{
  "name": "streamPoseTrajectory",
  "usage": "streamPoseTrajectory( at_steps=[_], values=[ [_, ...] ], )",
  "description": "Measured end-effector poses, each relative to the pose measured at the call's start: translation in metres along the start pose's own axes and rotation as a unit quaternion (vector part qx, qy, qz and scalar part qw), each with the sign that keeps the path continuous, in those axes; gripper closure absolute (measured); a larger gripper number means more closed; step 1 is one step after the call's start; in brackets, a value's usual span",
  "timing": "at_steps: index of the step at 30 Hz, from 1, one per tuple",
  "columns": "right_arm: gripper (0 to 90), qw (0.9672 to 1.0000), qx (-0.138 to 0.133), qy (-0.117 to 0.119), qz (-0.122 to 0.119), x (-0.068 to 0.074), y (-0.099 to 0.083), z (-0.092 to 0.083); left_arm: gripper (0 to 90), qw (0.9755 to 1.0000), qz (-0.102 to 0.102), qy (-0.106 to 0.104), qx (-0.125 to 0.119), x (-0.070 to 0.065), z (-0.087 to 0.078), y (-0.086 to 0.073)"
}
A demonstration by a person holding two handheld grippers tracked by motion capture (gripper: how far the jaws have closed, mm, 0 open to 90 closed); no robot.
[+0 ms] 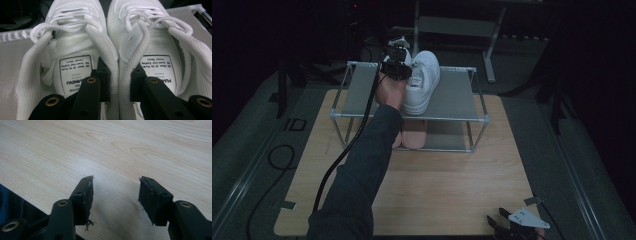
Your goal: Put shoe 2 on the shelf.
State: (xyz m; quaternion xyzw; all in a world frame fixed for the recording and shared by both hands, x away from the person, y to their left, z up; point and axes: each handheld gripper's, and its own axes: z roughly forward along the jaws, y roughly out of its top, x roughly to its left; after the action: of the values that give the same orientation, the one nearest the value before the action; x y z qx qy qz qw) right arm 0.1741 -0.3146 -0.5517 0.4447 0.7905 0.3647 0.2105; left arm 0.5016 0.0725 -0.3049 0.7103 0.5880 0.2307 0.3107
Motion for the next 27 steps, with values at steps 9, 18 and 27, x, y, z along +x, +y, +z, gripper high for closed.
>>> streamPoseTrajectory(
  at_steps=[9, 18, 27],
  values=[
    [44.4, 1.0000, 0.000, 0.000, -0.001, 0.0000, 0.0000, 0.0001, 75.7, 0.9999, -0.006, 0.014, -0.002, 0.0029, 0.0004, -0.0010],
    [44.4, 1.0000, -0.001, 0.000, 0.000, -0.0001, 0.0000, -0.0001, 75.1, 0.9996, -0.015, 0.024, -0.001, 0.0001, 0.0027, -0.0009],
    [44.4, 1.0000, -0.001, 0.000, -0.001, 0.0001, 0.0001, -0.0002, 74.0, 0.9994, -0.017, 0.029, 0.002, -0.0023, 0.0041, -0.0002]
  ],
)
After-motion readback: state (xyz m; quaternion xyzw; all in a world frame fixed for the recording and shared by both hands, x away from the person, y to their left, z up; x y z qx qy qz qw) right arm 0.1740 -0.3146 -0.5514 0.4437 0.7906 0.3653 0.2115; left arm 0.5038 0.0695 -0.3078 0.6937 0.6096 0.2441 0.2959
